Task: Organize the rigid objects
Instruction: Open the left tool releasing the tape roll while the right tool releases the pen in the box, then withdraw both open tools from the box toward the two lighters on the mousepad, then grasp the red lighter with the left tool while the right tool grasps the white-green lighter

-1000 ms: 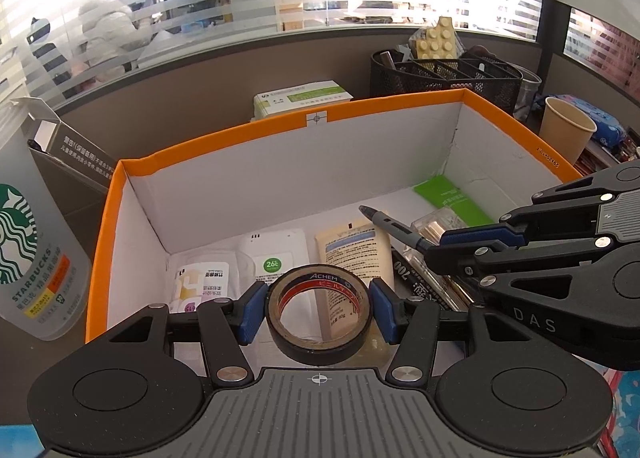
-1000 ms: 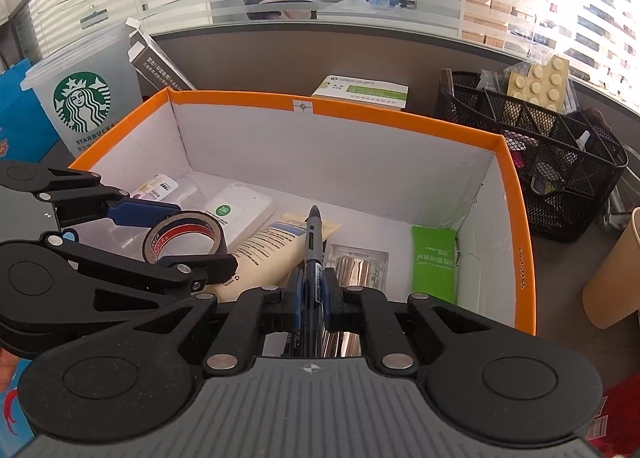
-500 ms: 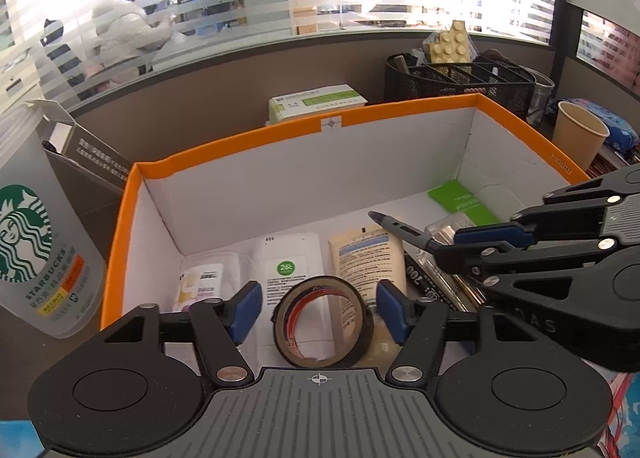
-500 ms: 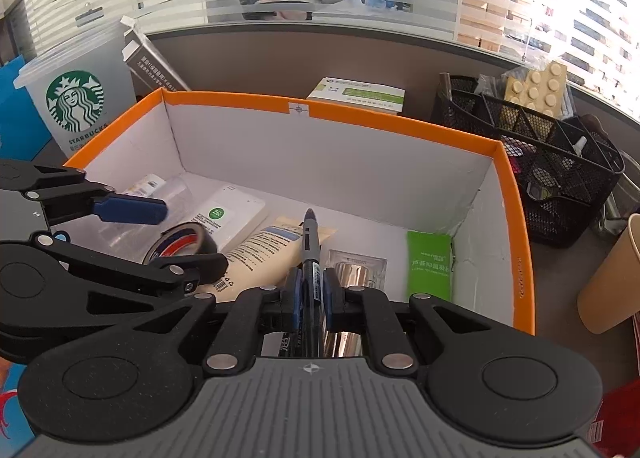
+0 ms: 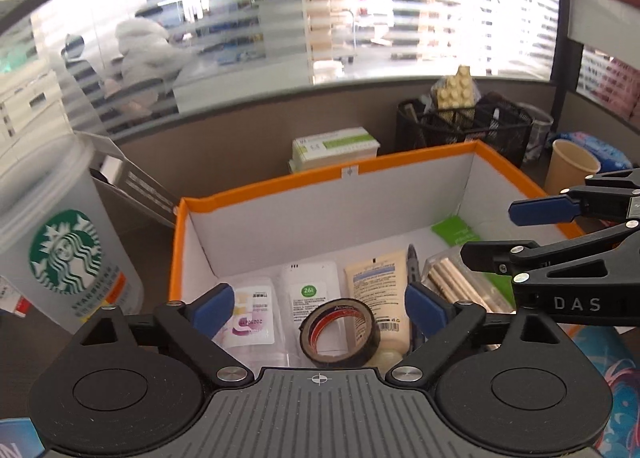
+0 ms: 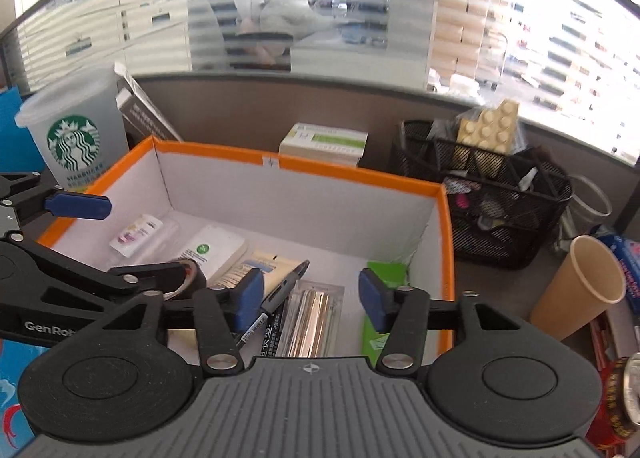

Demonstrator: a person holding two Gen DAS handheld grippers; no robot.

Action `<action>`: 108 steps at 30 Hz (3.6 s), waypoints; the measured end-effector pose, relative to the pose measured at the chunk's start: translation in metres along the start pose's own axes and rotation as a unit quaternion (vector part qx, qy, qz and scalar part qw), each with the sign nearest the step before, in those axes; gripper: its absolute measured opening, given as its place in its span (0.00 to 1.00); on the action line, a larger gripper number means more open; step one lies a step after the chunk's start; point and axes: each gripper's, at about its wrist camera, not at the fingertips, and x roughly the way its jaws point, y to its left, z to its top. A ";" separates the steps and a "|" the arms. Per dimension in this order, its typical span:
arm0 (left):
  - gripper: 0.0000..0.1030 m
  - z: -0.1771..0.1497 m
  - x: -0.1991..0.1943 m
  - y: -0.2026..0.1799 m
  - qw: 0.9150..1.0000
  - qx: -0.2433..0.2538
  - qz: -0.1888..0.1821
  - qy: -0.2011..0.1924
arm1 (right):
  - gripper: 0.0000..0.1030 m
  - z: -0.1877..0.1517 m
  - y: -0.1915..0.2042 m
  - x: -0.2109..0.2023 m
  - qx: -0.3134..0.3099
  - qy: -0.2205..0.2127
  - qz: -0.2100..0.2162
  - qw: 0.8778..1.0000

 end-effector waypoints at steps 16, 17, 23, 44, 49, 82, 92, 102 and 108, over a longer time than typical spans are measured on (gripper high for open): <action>0.98 -0.018 -0.076 0.015 0.998 0.010 0.039 -0.058 | 0.67 -0.010 0.027 -0.093 -0.024 -0.079 0.017 0.996; 0.99 -0.022 -0.079 0.020 0.997 0.005 0.044 -0.060 | 0.70 -0.013 0.028 -0.102 -0.025 -0.087 0.023 0.996; 0.99 -0.057 -0.093 0.046 0.996 -0.025 0.061 -0.059 | 0.71 -0.042 0.030 -0.121 0.011 -0.068 0.134 0.989; 0.99 -0.162 -0.064 0.079 0.991 -0.117 0.043 0.045 | 0.72 -0.093 0.082 0.007 -0.031 0.074 0.253 0.964; 0.99 -0.170 -0.066 0.090 0.989 -0.132 0.050 0.045 | 0.84 -0.116 0.097 -0.018 -0.052 0.087 0.269 0.958; 0.99 -0.185 -0.079 0.074 0.991 -0.126 0.023 0.037 | 0.89 -0.174 0.137 -0.064 -0.087 -0.022 -0.011 0.996; 0.99 -0.186 -0.083 0.044 0.995 -0.096 0.007 0.034 | 0.21 -0.175 0.141 -0.065 -0.083 -0.035 0.083 0.992; 1.00 -0.184 -0.075 0.009 0.998 -0.050 -0.013 0.041 | 0.21 -0.180 0.105 -0.072 -0.034 -0.031 0.080 0.996; 0.94 -0.192 -0.072 -0.003 0.999 -0.027 -0.019 0.009 | 0.21 -0.182 0.103 -0.073 -0.036 -0.034 0.082 0.995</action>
